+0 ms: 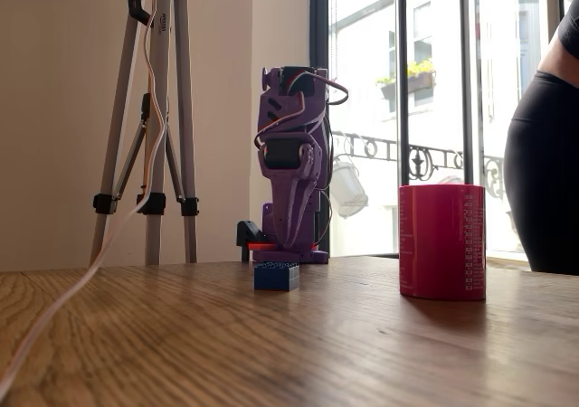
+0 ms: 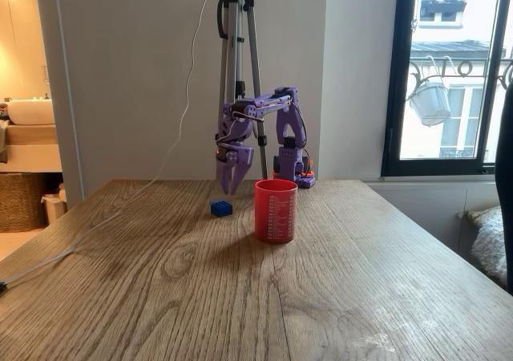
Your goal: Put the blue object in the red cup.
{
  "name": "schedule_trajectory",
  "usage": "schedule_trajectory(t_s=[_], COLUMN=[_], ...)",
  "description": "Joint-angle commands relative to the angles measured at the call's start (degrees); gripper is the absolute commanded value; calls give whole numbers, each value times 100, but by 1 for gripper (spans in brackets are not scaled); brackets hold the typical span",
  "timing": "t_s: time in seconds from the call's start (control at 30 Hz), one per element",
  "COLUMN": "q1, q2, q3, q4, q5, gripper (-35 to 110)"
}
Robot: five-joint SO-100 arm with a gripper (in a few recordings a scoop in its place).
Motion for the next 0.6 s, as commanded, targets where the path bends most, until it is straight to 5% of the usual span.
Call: schedule_trajectory(t_s=[0.0,0.57], q1=[-158,202], q2=[193,-835], q3=[-431,-624], q4=[308,-492], q5=[-624,-510], gripper=[53,47])
